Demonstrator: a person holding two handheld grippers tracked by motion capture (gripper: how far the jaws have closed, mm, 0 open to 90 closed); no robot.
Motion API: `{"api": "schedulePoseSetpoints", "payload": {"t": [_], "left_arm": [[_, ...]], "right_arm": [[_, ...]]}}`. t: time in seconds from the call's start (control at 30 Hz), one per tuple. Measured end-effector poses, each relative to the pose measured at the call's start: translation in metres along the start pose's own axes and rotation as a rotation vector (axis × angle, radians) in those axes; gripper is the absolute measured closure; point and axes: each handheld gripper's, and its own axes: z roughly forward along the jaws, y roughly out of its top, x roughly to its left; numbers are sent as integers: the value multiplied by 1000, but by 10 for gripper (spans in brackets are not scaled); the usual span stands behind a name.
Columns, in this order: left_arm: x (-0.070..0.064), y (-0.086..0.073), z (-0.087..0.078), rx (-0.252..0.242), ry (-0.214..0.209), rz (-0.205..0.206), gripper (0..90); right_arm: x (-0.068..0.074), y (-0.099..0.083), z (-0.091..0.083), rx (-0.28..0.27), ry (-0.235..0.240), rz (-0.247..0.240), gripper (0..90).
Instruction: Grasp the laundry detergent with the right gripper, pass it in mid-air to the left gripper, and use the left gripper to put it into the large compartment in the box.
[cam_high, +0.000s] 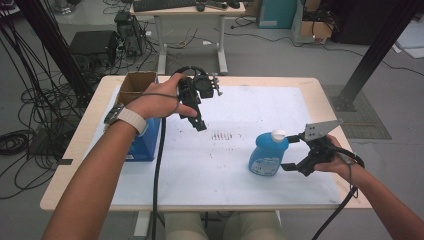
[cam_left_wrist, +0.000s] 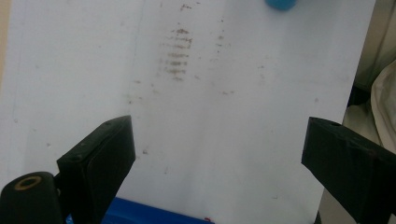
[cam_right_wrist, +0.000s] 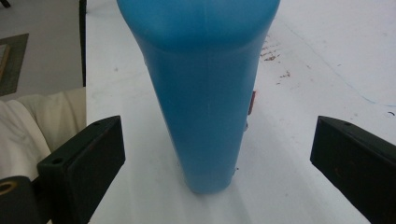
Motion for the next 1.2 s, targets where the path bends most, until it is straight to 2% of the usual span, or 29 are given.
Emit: {"api": "schedulePoseSetpoints", "payload": {"t": [0.23, 0.93, 0.97, 1.0, 1.2], "left_arm": [[0, 0, 0, -2, 0, -2, 100], [0, -2, 0, -1, 4, -7, 101], [0, -2, 0, -1, 4, -7, 101], [0, -2, -1, 0, 4, -6, 101], [0, -3, -1, -1, 5, -8, 101]], "right_arm": [[1, 0, 0, 0, -3, 13, 31], [1, 0, 2, -6, -2, 2, 31], [1, 0, 2, -9, -4, 7, 30], [2, 0, 3, -20, -6, 32, 30], [2, 1, 3, -18, -8, 30, 30]]}}
